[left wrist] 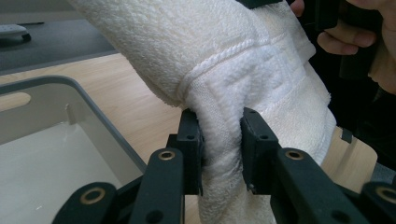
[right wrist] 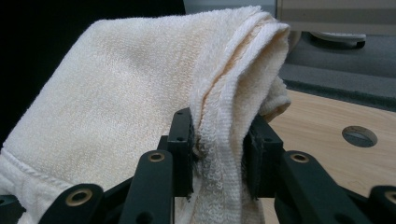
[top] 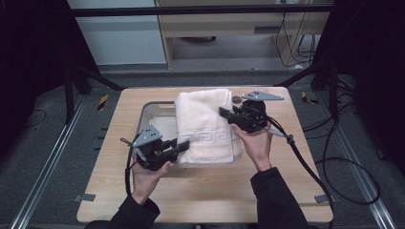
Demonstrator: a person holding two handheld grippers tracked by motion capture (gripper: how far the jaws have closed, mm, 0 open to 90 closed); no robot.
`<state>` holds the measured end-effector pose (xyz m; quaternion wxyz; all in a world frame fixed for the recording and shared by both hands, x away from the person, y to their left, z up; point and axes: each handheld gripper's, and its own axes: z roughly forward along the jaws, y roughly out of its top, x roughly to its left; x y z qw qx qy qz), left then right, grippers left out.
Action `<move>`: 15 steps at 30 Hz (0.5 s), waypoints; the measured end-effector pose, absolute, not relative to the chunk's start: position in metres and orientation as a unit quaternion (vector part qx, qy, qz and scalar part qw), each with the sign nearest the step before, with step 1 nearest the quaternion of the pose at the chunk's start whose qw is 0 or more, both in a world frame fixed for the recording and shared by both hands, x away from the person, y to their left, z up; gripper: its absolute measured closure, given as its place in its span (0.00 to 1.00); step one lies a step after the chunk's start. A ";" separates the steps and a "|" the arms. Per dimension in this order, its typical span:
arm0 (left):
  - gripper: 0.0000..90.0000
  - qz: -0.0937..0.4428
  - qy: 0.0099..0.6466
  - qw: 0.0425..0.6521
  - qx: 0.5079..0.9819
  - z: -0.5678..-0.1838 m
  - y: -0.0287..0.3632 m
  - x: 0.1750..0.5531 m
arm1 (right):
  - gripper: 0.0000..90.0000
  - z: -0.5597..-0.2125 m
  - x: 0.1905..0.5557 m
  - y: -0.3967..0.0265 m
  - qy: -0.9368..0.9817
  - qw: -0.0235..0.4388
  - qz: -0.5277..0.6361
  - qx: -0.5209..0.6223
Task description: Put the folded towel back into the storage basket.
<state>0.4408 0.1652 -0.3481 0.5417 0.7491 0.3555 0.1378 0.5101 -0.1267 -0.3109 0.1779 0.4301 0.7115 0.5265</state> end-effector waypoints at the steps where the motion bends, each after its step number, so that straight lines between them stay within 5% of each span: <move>1: 0.79 0.139 0.357 0.543 0.748 -0.348 0.167 0.442 | 0.75 -0.310 0.511 -0.124 0.711 0.179 0.526 0.430; 15: 0.79 0.157 0.380 0.546 0.730 -0.342 0.195 0.449 | 0.75 -0.299 0.526 -0.089 0.715 0.193 0.523 0.421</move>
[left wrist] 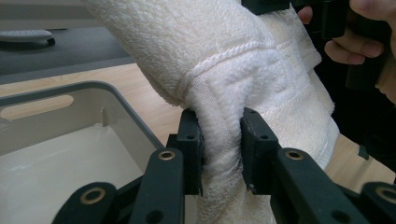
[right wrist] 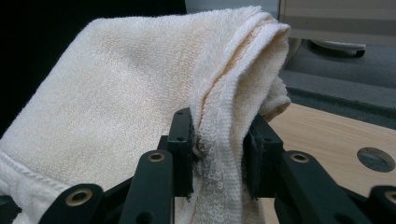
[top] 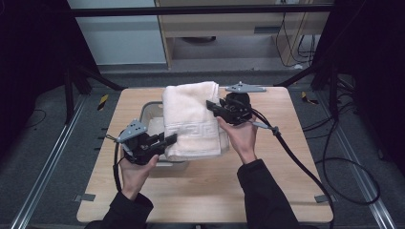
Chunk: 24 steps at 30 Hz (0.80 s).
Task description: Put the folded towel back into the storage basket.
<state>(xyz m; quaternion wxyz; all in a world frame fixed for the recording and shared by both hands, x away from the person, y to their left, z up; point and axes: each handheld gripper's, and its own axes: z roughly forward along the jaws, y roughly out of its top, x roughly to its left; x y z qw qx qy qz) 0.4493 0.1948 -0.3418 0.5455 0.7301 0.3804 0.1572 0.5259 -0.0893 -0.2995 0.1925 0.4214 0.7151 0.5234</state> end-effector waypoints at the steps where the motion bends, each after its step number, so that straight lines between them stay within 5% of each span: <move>1: 0.79 0.158 0.382 0.545 0.729 -0.342 0.196 0.450 | 0.75 -0.299 0.527 -0.086 0.716 0.194 0.522 0.420; 24: 0.79 0.172 0.421 0.537 0.710 -0.344 0.235 0.462 | 0.75 -0.302 0.550 -0.040 0.726 0.192 0.515 0.414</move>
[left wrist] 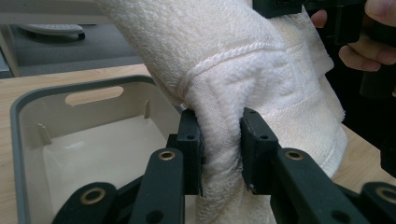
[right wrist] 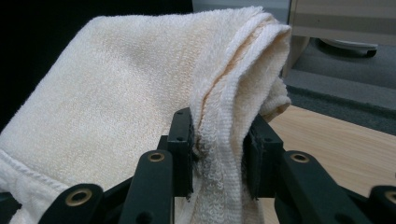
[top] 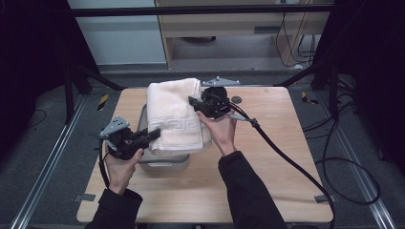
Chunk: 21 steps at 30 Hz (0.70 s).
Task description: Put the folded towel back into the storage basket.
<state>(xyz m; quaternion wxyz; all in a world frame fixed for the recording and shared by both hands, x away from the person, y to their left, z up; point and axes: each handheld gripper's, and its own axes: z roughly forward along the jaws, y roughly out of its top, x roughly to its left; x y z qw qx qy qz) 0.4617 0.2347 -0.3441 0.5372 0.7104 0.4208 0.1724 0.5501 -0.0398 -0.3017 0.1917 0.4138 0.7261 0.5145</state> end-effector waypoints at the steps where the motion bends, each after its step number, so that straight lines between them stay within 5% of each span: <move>1: 0.79 0.173 0.422 0.537 0.710 -0.344 0.236 0.462 | 0.75 -0.302 0.551 -0.038 0.725 0.190 0.516 0.415; 21: 0.79 0.175 0.442 0.522 0.708 -0.351 0.265 0.472 | 0.75 -0.311 0.563 -0.004 0.728 0.186 0.512 0.416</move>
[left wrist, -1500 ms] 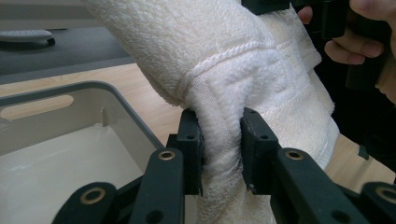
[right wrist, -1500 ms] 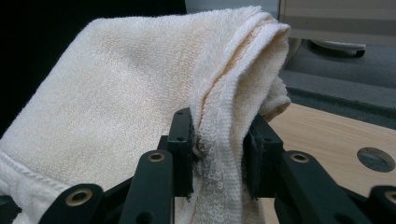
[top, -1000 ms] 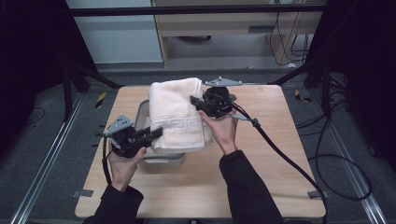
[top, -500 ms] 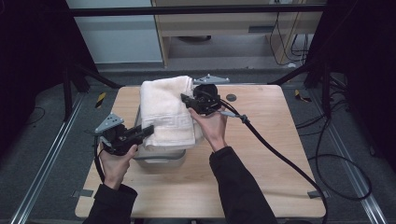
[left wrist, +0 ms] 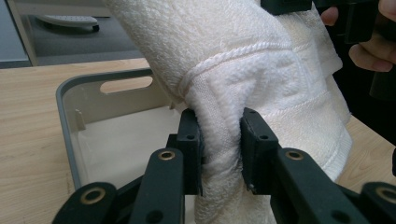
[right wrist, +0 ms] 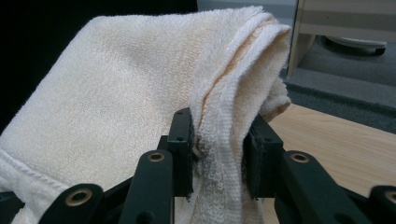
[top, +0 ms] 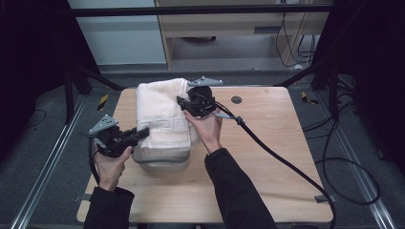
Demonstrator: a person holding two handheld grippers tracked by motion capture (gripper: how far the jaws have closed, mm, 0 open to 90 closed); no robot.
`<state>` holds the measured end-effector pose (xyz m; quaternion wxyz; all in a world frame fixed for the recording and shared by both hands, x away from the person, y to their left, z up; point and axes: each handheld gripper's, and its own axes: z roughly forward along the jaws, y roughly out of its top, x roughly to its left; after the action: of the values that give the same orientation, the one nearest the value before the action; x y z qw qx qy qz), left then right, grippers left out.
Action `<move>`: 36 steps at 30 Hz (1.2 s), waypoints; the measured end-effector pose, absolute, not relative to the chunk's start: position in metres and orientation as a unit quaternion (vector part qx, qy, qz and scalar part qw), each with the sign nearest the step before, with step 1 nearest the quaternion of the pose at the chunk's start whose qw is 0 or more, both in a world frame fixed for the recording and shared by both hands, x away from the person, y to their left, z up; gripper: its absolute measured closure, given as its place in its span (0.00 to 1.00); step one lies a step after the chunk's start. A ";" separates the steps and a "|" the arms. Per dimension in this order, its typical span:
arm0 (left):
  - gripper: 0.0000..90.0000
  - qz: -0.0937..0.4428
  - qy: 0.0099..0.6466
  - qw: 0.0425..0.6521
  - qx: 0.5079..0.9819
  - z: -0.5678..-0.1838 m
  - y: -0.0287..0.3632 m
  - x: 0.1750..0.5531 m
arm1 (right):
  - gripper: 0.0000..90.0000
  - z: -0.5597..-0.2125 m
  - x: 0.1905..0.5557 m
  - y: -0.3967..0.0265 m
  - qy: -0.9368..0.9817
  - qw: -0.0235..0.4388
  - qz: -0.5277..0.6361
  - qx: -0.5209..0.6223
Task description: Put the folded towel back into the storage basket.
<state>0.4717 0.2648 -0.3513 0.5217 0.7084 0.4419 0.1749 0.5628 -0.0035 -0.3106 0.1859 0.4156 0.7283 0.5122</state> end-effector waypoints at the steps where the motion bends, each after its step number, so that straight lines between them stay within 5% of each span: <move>1: 0.79 0.177 0.443 0.519 0.709 -0.352 0.265 0.472 | 0.75 -0.312 0.564 -0.003 0.728 0.186 0.512 0.416; 36: 0.79 0.169 0.480 0.471 0.721 -0.382 0.281 0.492 | 0.75 -0.358 0.586 0.022 0.734 0.159 0.495 0.436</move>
<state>0.4919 0.2813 -0.3824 0.4711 0.7205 0.4798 0.1691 0.5864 0.0216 -0.3577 0.1593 0.4365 0.7340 0.4953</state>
